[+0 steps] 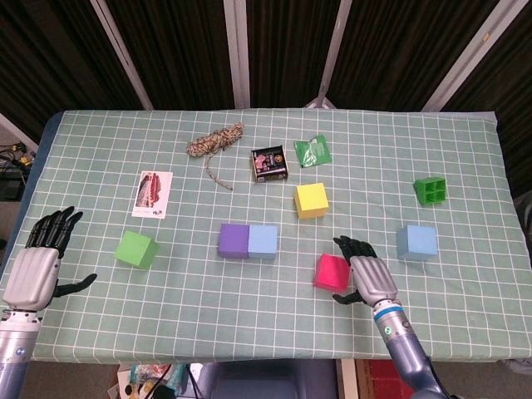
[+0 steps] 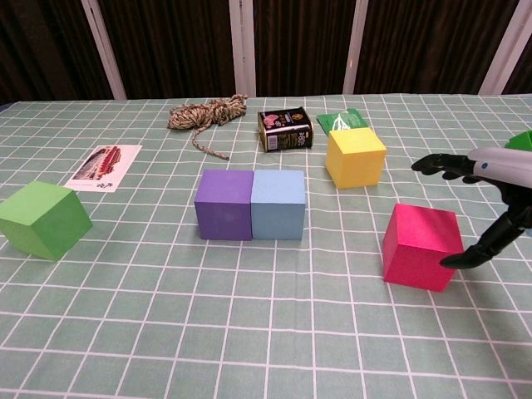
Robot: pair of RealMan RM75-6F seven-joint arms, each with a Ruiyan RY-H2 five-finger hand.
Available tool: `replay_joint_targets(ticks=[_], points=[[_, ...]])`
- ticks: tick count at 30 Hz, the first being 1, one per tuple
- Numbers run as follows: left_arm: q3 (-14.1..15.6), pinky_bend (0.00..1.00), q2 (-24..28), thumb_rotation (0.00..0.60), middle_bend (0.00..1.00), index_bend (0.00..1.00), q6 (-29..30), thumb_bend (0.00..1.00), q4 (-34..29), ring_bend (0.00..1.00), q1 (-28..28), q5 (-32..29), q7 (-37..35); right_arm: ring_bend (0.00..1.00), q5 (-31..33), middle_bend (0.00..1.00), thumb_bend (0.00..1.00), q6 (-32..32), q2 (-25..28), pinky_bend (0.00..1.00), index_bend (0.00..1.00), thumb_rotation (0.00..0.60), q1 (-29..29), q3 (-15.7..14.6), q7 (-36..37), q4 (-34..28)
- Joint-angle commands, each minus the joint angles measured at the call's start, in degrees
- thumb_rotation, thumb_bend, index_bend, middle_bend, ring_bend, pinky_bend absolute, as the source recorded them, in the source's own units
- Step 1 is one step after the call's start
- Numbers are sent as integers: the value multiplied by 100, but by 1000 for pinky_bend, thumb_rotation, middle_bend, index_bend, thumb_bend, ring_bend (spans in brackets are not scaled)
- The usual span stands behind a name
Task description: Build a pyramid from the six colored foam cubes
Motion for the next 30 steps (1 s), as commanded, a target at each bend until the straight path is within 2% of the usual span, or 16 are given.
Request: replay_joint_targets(ticks=[1, 16, 22, 30], points=[[-66, 0, 79, 600, 12, 0, -55, 104, -118, 0, 10, -24, 54, 50, 119, 160, 179, 81, -135, 0, 0, 600, 84, 7, -79, 76], [-246, 0, 160, 600, 12, 0, -232, 104, -235, 0, 102, -53, 53, 142, 392, 280, 179, 262, -491, 0, 0, 600, 292, -76, -144, 464], [-304, 0, 166, 600, 13, 0, -274, 104, -247, 0, 142, -30, 39, 241, 206, 358, 253, 323, -552, 0, 0, 600, 292, -139, -32, 583], [-363, 0, 184, 600, 14, 0, -329, 104, -233, 0, 187, -19, 22, 272, -268, 384, 272, 147, -421, 0, 0, 600, 296, -166, 359, 856]])
